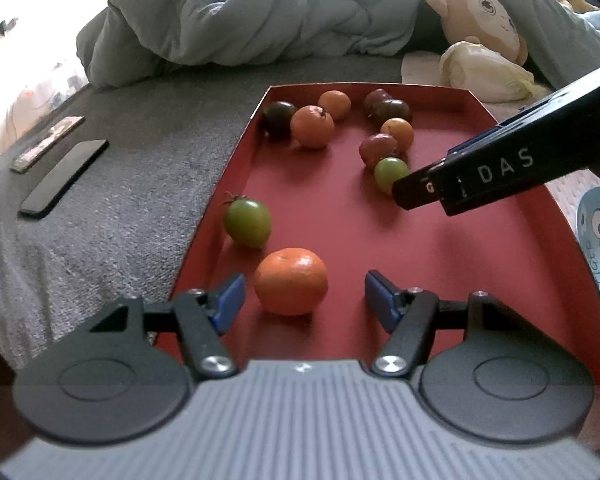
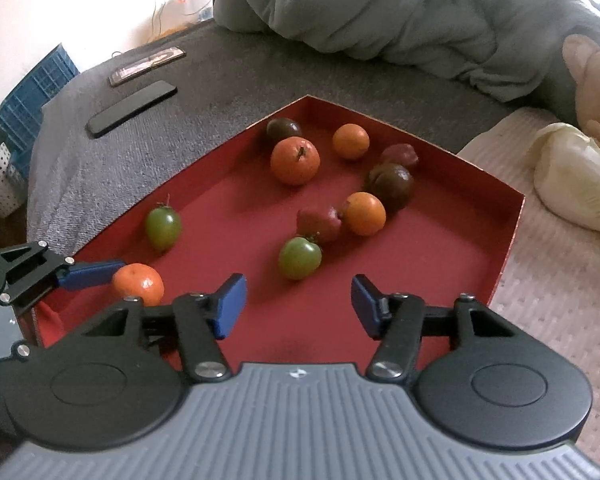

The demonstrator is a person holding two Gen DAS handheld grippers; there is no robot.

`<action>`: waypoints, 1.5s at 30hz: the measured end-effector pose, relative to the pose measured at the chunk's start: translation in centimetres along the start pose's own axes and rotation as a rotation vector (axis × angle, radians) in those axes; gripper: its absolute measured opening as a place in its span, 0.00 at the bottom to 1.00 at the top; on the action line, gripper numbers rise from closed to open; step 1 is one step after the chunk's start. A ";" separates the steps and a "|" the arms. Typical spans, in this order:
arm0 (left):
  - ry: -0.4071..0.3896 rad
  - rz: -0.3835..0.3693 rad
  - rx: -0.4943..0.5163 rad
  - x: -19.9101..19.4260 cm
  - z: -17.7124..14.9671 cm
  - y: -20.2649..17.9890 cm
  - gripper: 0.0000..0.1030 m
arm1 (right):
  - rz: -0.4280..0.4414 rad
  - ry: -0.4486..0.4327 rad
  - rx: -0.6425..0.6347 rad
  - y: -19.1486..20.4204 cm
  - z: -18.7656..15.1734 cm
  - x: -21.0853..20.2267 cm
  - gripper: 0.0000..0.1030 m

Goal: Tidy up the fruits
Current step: 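Grasp the tangerine with the left gripper while the right gripper grasps a green tomato, then carry the tangerine and green tomato over the blue tiger plate with both grippers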

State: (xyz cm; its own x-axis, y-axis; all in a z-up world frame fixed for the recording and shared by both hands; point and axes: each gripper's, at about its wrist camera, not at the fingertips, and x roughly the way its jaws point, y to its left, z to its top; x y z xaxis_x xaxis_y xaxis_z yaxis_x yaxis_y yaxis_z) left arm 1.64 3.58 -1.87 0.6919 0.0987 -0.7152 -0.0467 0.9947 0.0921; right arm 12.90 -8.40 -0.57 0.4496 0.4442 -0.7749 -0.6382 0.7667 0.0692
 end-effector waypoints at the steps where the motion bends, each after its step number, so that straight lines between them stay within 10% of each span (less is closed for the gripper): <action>1: 0.004 0.001 -0.001 0.0 0.0 0.1 0.67 | 0.004 0.000 0.003 0.0 0.1 0.1 0.59; 23: -0.012 -0.067 -0.034 1.0 0.4 0.6 0.59 | -0.028 0.040 0.020 0.5 1.6 3.5 0.40; 27: -0.015 -0.078 -0.034 1.1 0.7 0.7 0.44 | -0.042 0.041 0.007 0.4 1.7 3.8 0.32; 45: -0.023 -0.093 -0.023 0.8 0.7 -0.1 0.39 | -0.027 0.026 0.011 0.2 1.4 1.4 0.30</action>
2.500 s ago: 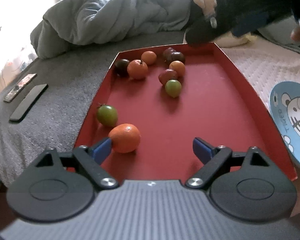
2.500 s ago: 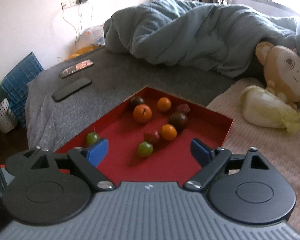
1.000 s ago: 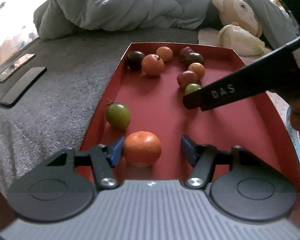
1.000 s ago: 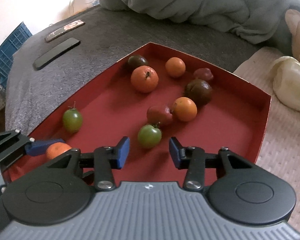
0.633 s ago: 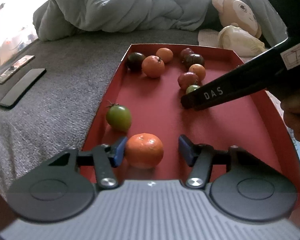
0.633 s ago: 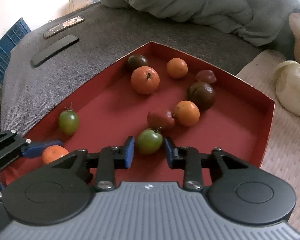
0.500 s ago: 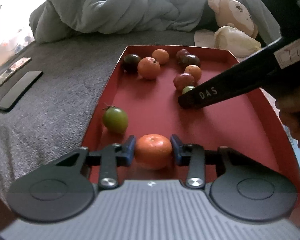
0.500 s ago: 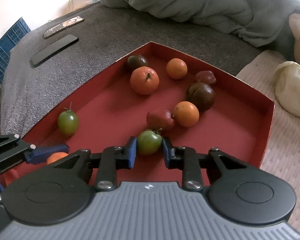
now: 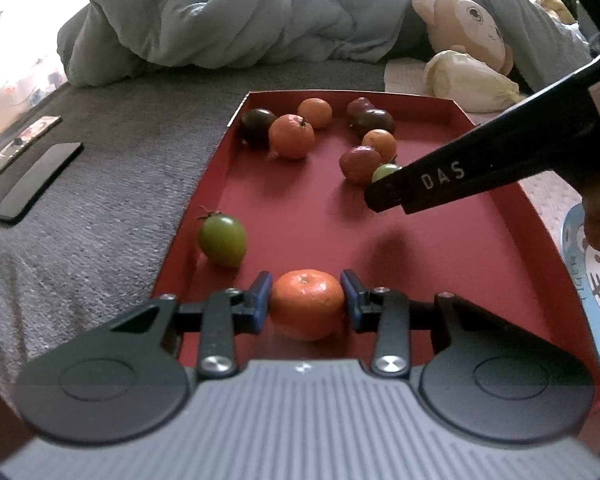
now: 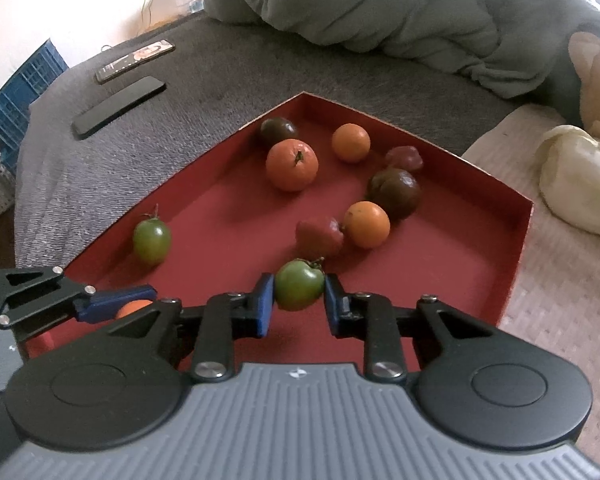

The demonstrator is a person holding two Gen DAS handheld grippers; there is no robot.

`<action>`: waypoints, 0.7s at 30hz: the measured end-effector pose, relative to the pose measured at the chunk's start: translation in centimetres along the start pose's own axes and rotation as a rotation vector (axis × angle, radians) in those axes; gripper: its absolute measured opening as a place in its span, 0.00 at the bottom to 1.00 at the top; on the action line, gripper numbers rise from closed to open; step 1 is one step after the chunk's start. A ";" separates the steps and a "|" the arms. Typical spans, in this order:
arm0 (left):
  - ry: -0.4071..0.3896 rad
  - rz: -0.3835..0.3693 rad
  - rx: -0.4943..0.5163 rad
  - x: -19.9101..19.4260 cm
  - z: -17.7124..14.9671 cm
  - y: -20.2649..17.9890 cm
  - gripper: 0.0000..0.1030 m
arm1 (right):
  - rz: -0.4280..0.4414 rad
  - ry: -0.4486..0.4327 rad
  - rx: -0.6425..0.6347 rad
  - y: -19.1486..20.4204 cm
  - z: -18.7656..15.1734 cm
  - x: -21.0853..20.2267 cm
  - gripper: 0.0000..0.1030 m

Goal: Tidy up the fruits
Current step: 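Carry the tangerine and green tomato over the blue tiger plate with both grippers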

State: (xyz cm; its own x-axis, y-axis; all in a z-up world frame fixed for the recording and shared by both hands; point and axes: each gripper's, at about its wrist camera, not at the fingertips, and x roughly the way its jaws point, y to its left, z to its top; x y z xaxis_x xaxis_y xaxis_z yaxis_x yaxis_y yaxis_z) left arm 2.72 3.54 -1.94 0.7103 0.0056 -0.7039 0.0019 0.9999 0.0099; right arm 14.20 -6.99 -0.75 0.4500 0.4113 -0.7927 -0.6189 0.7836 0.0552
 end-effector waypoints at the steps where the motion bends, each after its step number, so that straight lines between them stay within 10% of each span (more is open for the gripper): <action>1: 0.001 -0.001 0.003 0.0 0.0 -0.2 0.39 | 0.001 -0.002 0.002 -0.1 -0.1 -0.2 0.30; 21: 0.009 -0.002 0.031 -0.2 -0.3 -3.2 0.39 | -0.006 -0.055 0.027 -2.4 -1.8 -5.5 0.30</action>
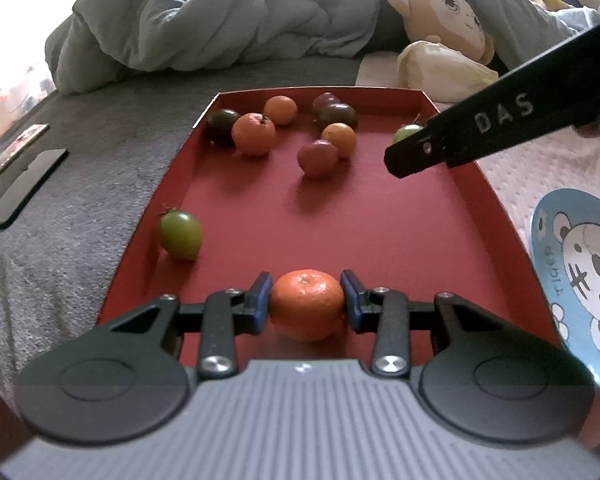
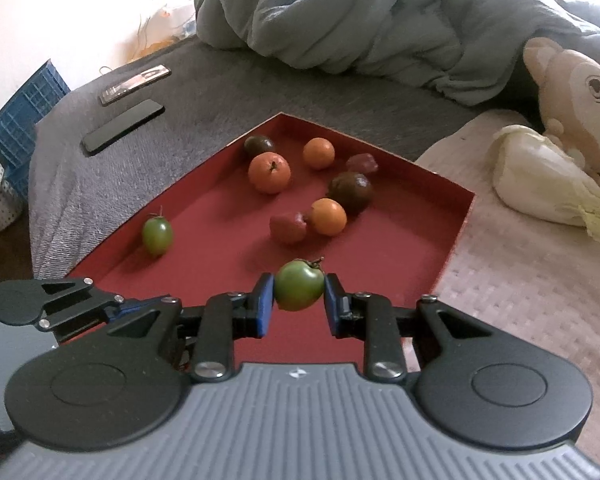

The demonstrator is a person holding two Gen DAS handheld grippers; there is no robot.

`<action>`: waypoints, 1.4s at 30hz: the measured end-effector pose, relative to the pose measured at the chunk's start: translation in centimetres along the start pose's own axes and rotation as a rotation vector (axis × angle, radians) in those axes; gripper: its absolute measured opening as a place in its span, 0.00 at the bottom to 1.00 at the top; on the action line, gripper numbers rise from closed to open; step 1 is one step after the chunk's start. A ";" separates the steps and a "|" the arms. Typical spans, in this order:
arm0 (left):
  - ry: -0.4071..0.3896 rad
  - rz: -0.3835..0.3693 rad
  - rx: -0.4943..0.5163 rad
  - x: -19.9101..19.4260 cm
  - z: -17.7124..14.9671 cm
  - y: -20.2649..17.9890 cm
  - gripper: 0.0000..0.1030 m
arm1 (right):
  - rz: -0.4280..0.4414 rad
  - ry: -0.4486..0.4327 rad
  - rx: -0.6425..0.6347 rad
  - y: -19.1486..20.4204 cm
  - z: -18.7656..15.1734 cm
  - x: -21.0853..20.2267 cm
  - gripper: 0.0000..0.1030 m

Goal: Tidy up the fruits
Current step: 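Carry the tangerine and green tomato over the blue tiger plate with both grippers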

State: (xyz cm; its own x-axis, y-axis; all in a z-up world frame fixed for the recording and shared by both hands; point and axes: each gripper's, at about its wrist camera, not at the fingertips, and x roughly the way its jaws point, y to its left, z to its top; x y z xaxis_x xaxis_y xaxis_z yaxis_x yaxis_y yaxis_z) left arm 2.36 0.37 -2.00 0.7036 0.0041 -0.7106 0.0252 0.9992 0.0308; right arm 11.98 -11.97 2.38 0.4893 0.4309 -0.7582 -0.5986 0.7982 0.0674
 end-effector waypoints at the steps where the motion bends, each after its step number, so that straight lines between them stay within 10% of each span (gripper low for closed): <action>1: 0.000 -0.002 0.002 0.0 0.0 -0.2 0.39 | -0.002 -0.003 0.003 -0.1 -0.1 -0.2 0.30; 42: -0.134 -0.178 0.111 -3.6 1.2 -8.3 0.39 | -0.165 0.020 0.160 -9.7 -8.2 -8.2 0.30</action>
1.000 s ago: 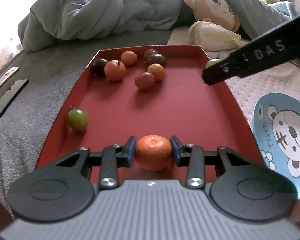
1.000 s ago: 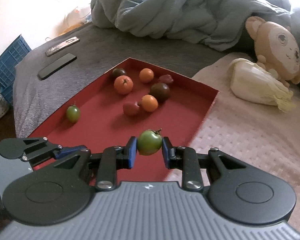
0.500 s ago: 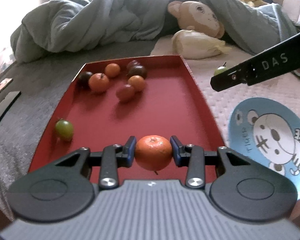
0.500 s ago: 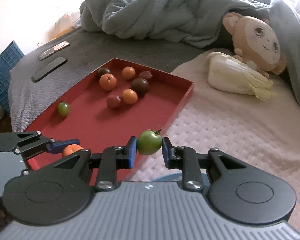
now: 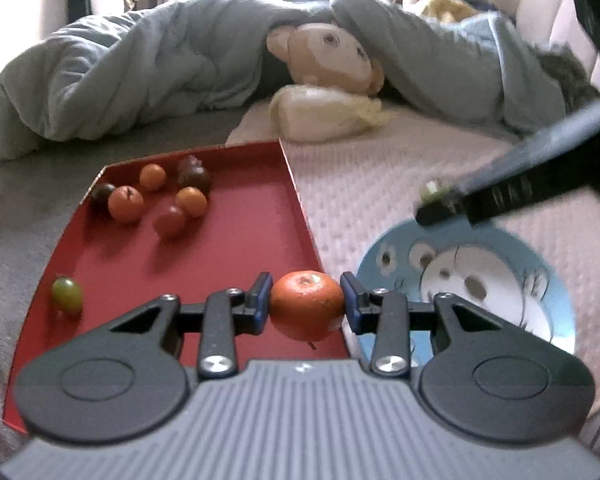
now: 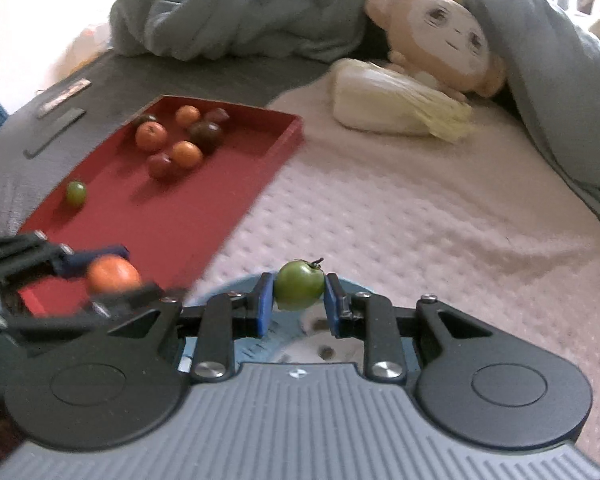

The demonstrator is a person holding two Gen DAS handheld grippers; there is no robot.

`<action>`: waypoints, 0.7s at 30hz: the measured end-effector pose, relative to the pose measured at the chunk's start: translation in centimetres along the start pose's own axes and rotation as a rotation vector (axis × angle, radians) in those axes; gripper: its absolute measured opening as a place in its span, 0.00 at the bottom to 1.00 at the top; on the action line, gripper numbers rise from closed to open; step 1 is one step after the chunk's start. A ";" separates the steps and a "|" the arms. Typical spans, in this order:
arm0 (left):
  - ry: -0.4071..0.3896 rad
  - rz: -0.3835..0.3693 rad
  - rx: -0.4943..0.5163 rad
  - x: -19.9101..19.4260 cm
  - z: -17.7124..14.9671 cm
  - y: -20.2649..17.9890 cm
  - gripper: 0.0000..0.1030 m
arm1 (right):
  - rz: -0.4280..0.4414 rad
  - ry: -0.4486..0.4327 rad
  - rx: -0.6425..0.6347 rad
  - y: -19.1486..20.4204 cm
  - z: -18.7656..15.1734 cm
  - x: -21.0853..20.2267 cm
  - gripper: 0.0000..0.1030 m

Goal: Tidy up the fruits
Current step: 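Carry the tangerine and green tomato over the blue tiger plate with both grippers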

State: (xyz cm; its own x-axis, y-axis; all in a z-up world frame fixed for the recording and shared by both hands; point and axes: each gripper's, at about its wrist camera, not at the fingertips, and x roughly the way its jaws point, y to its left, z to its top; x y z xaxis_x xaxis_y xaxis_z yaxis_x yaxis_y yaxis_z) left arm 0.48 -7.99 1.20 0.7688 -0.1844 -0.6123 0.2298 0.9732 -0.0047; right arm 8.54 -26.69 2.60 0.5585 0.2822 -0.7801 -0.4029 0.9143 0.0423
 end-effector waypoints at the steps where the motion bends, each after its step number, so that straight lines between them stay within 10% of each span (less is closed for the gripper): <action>1: -0.013 -0.002 0.009 -0.1 0.2 0.0 0.39 | -0.009 0.005 0.008 -0.5 -0.3 -0.1 0.30; 21: 0.033 -0.186 0.171 0.1 -2.7 -7.8 0.39 | -0.058 0.076 0.062 -3.7 -2.7 0.2 0.30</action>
State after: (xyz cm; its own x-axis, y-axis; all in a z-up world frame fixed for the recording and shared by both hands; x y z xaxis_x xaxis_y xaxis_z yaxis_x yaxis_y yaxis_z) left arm -2.82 -15.24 -1.01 0.6850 -0.3507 -0.6386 0.4648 0.8853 0.0123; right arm 8.17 -30.83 0.58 0.5217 0.2075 -0.8275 -0.3242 0.9454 0.0327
